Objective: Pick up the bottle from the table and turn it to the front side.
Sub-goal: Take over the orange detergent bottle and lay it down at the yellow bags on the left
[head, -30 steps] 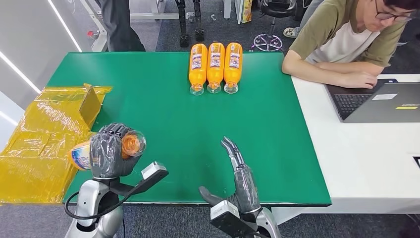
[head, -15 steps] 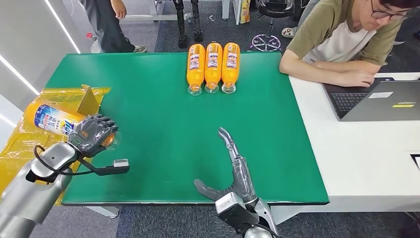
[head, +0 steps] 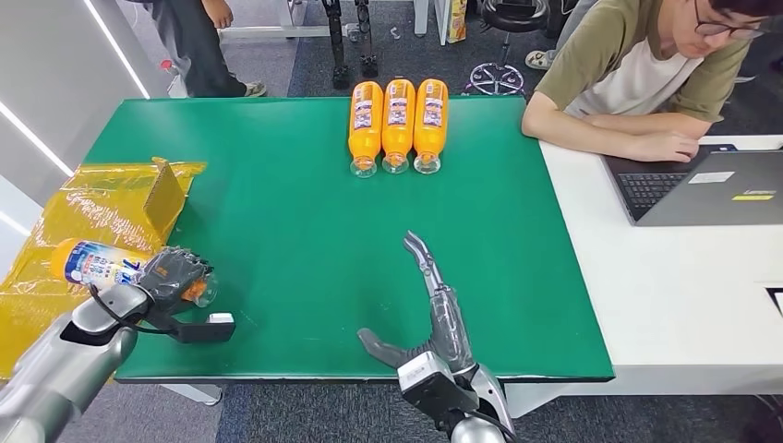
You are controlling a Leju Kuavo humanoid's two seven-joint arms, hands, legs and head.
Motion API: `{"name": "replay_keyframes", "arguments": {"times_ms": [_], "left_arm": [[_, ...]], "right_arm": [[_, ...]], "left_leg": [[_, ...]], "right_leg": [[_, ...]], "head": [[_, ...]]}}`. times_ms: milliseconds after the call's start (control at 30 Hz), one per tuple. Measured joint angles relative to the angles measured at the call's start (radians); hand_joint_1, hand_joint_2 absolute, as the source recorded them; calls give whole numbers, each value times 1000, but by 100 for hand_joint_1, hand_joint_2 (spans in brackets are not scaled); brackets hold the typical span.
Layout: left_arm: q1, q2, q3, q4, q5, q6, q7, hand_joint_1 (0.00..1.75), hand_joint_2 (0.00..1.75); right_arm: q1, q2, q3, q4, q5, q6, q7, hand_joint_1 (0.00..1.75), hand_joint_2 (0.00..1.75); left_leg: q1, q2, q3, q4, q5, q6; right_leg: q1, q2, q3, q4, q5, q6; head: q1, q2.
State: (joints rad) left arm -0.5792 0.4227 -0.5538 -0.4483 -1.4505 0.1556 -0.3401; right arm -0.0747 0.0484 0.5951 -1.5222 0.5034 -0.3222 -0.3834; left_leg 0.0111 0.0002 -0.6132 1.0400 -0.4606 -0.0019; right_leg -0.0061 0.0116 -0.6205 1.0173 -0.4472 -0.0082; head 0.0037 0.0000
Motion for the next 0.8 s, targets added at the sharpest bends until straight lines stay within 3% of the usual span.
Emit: {"name": "replay_keyframes", "arguments": {"times_ms": [333, 700, 800], "left_arm": [[-17, -77, 22, 45, 117, 11, 30, 0, 175], [-1, -134, 97, 47, 236, 27, -41, 0, 175], [13, -155, 135, 30, 326, 78, -111, 0, 175]], "right_arm": [[12, 0, 0, -19, 10, -8, 20, 0, 175], [13, -2, 0, -19, 15, -13, 20, 0, 175], [20, -2, -1, -23, 20, -19, 23, 0, 175]], "left_leg": [[0, -2, 1, 0, 0, 0], [0, -1, 1, 0, 0, 0], [0, -1, 0, 0, 0, 0]], "right_leg": [[0, -2, 2, 0, 0, 0], [0, -1, 1, 0, 0, 0], [0, -1, 0, 0, 0, 0]], "head": [[0, 0], [0, 0], [0, 0]]}}
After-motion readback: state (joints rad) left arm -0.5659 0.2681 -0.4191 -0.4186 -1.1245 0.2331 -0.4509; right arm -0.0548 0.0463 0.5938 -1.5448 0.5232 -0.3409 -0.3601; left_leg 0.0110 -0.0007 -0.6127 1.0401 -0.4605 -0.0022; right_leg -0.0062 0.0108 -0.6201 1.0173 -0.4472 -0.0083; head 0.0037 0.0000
